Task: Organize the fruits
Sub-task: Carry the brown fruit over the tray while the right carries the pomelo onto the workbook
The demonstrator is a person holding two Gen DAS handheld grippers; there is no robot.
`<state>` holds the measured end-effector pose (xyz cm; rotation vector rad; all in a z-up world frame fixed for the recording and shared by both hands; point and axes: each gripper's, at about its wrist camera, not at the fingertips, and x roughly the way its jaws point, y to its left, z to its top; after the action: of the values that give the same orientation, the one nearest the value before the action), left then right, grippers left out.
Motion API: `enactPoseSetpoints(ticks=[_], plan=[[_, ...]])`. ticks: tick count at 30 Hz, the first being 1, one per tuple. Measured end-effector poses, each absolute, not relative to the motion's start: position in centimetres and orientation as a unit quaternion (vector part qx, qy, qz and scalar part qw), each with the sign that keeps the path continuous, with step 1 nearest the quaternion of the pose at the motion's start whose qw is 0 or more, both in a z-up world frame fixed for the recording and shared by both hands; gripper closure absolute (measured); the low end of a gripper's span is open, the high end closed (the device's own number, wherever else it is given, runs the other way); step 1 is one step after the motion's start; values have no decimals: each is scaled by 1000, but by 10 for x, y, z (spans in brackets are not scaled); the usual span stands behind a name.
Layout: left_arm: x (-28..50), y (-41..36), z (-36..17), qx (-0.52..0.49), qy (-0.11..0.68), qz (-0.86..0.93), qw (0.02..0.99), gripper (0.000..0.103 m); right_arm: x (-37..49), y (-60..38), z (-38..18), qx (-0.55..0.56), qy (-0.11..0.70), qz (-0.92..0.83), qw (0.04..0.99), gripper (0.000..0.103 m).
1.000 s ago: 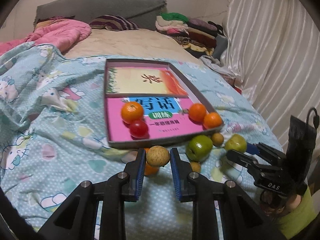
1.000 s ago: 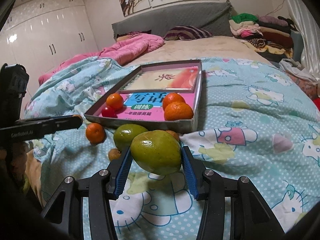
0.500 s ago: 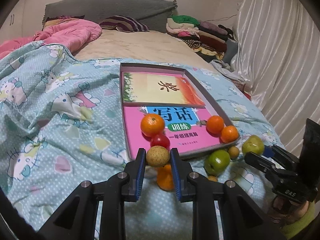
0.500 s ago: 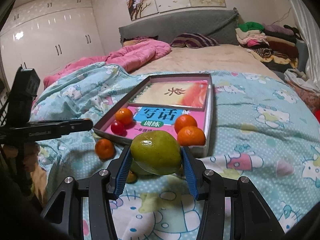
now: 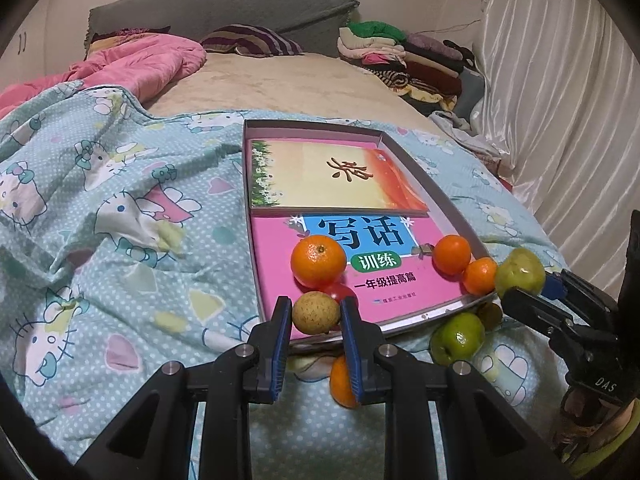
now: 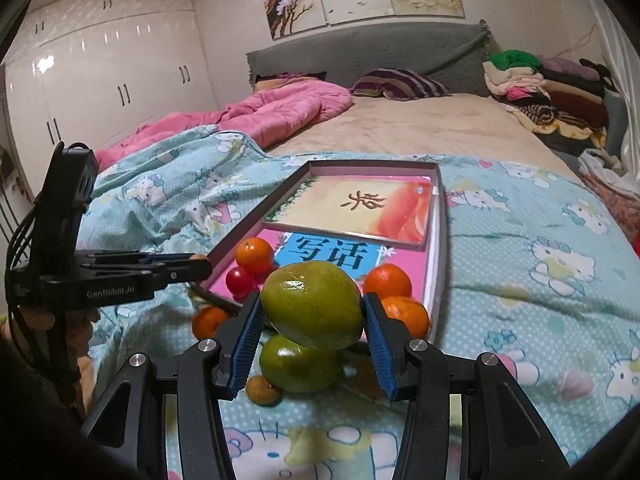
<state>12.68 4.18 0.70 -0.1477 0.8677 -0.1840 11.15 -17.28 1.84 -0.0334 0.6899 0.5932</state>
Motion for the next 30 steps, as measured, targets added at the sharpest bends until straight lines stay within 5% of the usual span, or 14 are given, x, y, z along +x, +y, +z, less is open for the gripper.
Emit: enactPoseSetpoints(ticks=[30], plan=[[149, 40, -8, -59, 437, -89, 893, 78, 150, -138, 0, -72, 371, 290, 879, 52]])
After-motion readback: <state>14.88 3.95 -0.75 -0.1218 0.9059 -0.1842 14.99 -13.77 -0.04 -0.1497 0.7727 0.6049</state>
